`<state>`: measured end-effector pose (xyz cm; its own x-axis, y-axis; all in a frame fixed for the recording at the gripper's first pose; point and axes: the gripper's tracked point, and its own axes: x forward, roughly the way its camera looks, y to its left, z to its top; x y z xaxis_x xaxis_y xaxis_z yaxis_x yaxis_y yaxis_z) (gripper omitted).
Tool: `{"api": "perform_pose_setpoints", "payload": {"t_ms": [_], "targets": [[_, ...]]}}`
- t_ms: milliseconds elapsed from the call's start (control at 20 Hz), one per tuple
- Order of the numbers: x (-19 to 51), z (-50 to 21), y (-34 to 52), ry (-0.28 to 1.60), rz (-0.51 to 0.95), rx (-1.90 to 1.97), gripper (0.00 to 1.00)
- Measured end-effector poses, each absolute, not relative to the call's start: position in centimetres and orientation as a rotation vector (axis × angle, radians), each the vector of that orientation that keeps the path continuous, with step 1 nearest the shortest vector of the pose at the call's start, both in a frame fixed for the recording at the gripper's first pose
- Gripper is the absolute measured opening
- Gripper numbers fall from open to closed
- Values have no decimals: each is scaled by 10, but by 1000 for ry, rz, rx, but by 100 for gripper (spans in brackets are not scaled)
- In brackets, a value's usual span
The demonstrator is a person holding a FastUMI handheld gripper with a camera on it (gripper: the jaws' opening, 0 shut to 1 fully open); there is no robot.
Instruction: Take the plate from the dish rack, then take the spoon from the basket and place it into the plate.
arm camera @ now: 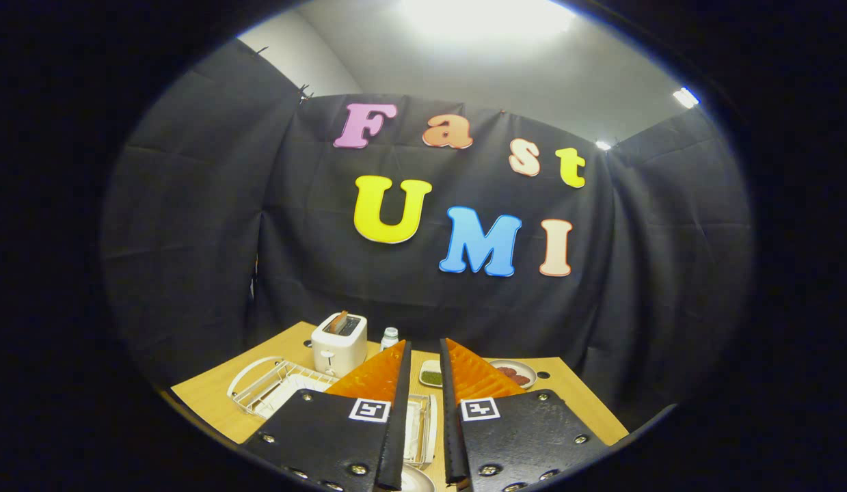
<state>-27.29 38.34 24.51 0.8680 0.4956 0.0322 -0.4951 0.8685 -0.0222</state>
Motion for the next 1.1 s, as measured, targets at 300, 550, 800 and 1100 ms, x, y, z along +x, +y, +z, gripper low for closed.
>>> {"api": "perform_pose_setpoints", "payload": {"t_ms": [300,550,800,1100], "targets": [[-261,291,349,-104,455,32,73],[-242,283,336,-117,465,60,96],[-220,278,306,-103,448,85,96],[-173,293,245,-293,397,71,96]]}}
